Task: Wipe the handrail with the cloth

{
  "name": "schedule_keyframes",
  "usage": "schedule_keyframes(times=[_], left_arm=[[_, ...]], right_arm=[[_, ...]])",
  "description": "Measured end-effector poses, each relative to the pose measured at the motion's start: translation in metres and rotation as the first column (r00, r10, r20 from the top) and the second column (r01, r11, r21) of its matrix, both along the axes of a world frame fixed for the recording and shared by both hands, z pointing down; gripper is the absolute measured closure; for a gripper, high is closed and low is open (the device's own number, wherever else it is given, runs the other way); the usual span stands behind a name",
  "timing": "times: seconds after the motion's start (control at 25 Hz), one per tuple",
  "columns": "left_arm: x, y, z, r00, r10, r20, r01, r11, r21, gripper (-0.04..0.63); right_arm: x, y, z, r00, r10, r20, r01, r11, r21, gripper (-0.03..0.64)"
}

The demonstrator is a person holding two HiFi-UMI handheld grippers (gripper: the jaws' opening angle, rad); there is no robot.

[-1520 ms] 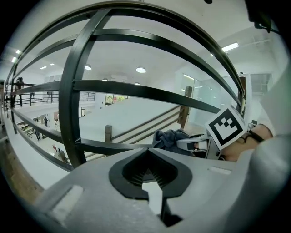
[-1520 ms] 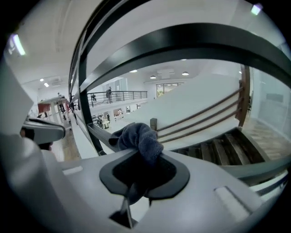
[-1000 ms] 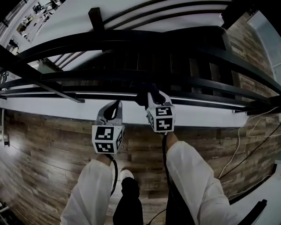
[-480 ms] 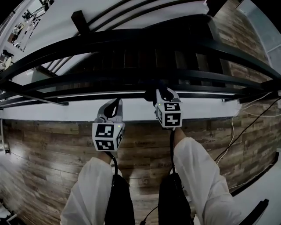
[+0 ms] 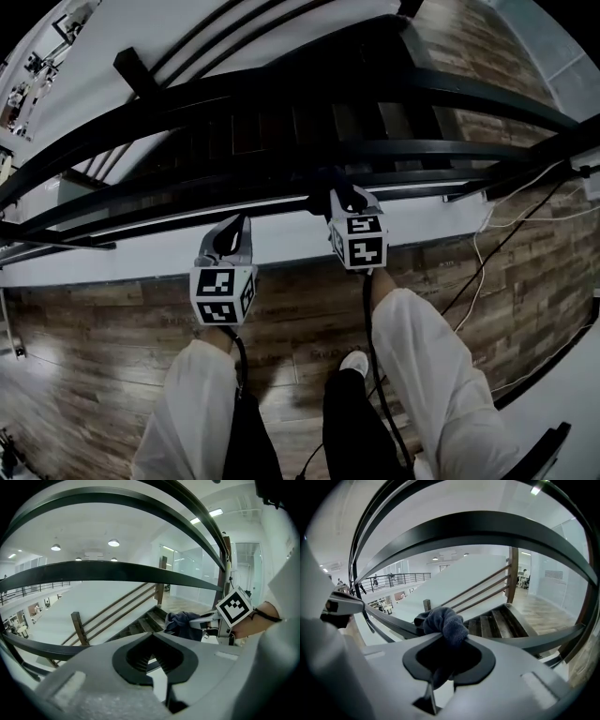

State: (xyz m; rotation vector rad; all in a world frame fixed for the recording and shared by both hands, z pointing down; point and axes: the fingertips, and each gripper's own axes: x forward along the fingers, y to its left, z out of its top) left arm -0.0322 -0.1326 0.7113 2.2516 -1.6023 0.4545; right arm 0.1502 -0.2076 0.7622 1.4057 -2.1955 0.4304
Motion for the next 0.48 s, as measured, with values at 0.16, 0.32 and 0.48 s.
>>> schedule_keyframes(times=[0.16, 0.32, 0.48], left_arm=[[0.047, -0.01, 0.001, 1.0, 0.024, 0.011, -0.024, 1.0, -0.006, 0.597], [0.088, -0.023, 0.001, 0.999, 0.04, 0.014, -0.04, 0.999, -0.002, 0.597], [0.134, -0.035, 0.004, 0.997, 0.071, 0.013, -0.071, 0.997, -0.008, 0.597]], right_arm=[[0.054, -0.008, -0.001, 1.0, 0.031, 0.003, -0.031, 1.0, -0.003, 0.558], [0.106, -0.016, -0.003, 0.999, 0.047, -0.006, -0.047, 0.999, 0.004, 0.558], [0.161, -0.024, -0.004, 0.997, 0.071, -0.022, -0.071, 0.997, 0.013, 0.558]])
